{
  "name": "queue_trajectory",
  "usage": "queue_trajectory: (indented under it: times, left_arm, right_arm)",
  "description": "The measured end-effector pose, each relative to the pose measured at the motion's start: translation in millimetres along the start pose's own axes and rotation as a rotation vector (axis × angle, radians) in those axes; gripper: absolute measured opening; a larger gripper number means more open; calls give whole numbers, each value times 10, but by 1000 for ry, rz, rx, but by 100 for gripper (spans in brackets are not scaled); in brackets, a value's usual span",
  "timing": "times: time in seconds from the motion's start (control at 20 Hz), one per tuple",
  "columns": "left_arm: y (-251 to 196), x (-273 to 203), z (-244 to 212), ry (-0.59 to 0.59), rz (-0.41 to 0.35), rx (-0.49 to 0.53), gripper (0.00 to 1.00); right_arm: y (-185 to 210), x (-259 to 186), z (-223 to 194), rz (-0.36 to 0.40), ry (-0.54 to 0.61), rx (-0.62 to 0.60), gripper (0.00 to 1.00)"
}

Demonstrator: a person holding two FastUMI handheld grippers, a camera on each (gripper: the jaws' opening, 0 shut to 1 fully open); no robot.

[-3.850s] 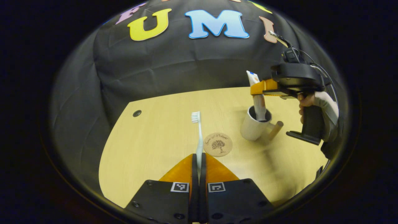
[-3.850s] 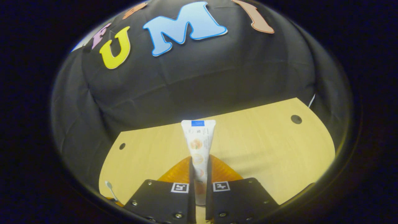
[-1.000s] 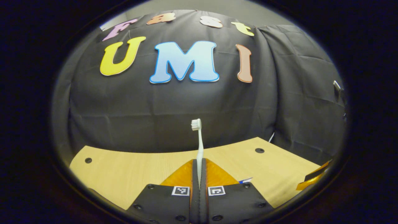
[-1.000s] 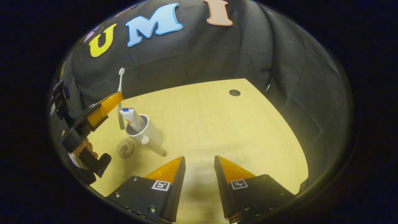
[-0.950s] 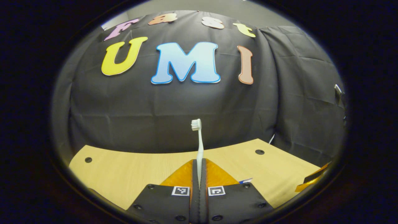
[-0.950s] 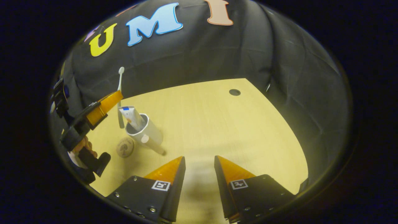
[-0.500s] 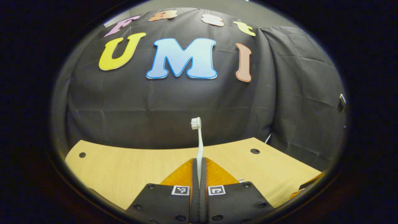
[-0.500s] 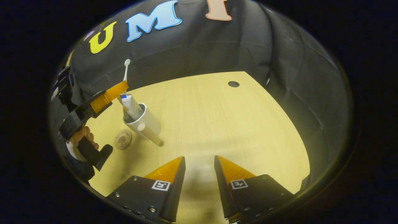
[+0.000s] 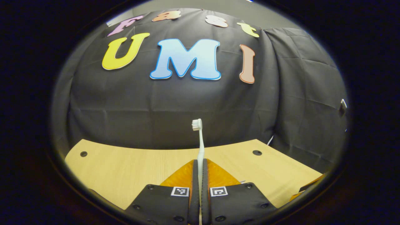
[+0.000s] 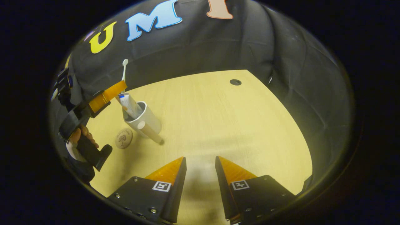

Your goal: Put the toothbrush and toothpaste on the desktop into the cup, then pick up the cup and place it on the coaster on the desktop.

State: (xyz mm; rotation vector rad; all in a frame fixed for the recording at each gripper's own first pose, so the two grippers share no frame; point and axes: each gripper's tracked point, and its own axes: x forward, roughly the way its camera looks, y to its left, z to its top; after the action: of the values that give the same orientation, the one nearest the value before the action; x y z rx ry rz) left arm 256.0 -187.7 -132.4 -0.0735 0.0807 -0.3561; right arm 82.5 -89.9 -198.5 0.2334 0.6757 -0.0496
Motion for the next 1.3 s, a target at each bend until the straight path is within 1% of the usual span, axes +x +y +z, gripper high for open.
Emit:
queue_trajectory:
  times: [0.05,0.1,0.2,0.3,0.55,0.65,0.7,0.8,0.85,0.95,1.0,1.05,1.1,1.15,1.2,1.25,1.3]
  left_arm:
    - [-3,-16,0,0,-4,2,10]
    - [-5,-37,18,-3,-4,6,13]
    - [21,-69,3,-3,2,20,14]
    - [9,-92,-5,-2,-4,32,12]
    - [82,-159,58,-15,9,51,12]
    - [82,-173,82,-20,2,57,13]
    - [108,-168,82,-18,4,68,18]
    - [150,-172,91,-12,3,83,18]
    - [158,-198,89,-4,0,78,20]
    - [180,-251,58,20,-13,61,44]
    - [199,-294,39,32,-11,58,48]
    - [220,-345,17,45,-11,55,54]
    - [251,-398,-1,59,-9,52,57]
    - [277,-445,-11,71,-6,49,62]
    - [317,-497,-21,80,0,45,74]
    - [367,-548,-17,86,10,40,78]
    - [423,-589,-17,94,23,35,82]
  right_arm:
    - [17,8,-1,3,1,0,55]
    - [23,12,3,4,1,0,55]
    - [30,10,5,6,3,3,55]
    - [41,12,12,7,2,7,55]
    - [126,-9,31,17,0,-7,55]
    - [189,-11,43,30,2,-21,55]
    - [220,-11,68,35,2,-31,55]
    - [285,2,117,49,0,-56,55]
    - [330,3,151,59,0,-72,55]
    - [412,31,223,81,4,-111,55]
    - [455,45,264,94,9,-128,55]
    - [499,69,318,105,10,-142,55]
    - [549,97,375,121,12,-149,55]
    - [591,120,413,132,15,-153,54]
    - [638,143,467,142,17,-156,55]
    - [677,171,497,149,21,-160,54]
    - [744,170,545,177,29,-163,54]
